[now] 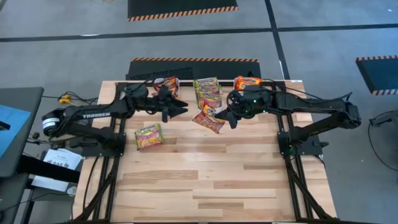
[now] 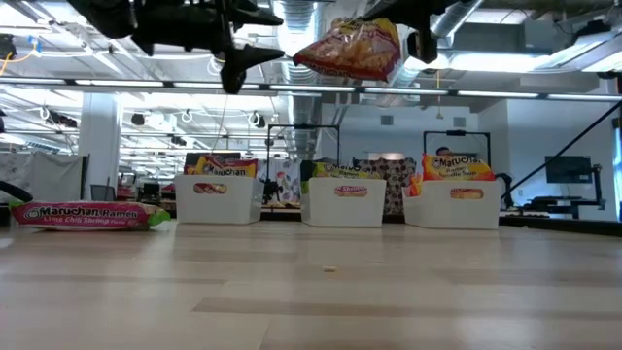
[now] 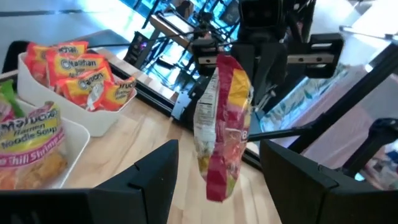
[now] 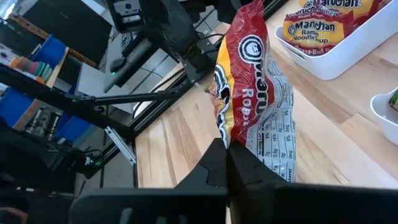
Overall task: Sort Maruchan noodles
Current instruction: Put the red noodle pack into the left white bin
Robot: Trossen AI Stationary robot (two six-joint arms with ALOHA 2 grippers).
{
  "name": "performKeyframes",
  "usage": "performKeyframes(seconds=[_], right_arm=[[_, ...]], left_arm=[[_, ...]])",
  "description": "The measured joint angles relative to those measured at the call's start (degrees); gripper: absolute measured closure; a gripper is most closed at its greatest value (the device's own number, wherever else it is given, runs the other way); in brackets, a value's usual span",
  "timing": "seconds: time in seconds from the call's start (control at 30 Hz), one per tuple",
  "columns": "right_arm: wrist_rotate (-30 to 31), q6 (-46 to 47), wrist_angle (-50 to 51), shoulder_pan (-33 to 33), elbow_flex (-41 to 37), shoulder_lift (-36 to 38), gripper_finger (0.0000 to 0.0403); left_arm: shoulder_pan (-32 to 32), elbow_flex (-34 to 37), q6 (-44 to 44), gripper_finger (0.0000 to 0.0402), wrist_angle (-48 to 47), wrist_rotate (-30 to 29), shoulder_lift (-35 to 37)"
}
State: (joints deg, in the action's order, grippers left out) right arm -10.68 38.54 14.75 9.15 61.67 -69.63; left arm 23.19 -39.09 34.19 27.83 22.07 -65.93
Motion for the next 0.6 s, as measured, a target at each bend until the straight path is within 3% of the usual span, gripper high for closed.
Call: performKeyframes(seconds=[0.33, 0.6], right_arm=[[-2.1, -0.8, 0.2, 0.0, 0.0, 0.0, 0.0397], [-2.8, -1.6, 2.0, 0.0, 0.0, 0.0, 0.0397]], left_arm=[[-0.4, -8.7, -0.7, 0.0191, -0.2, 5.7, -11.5], [-0.8, -14.9, -2.9, 0.0191, 0.0, 13.8, -19.0]])
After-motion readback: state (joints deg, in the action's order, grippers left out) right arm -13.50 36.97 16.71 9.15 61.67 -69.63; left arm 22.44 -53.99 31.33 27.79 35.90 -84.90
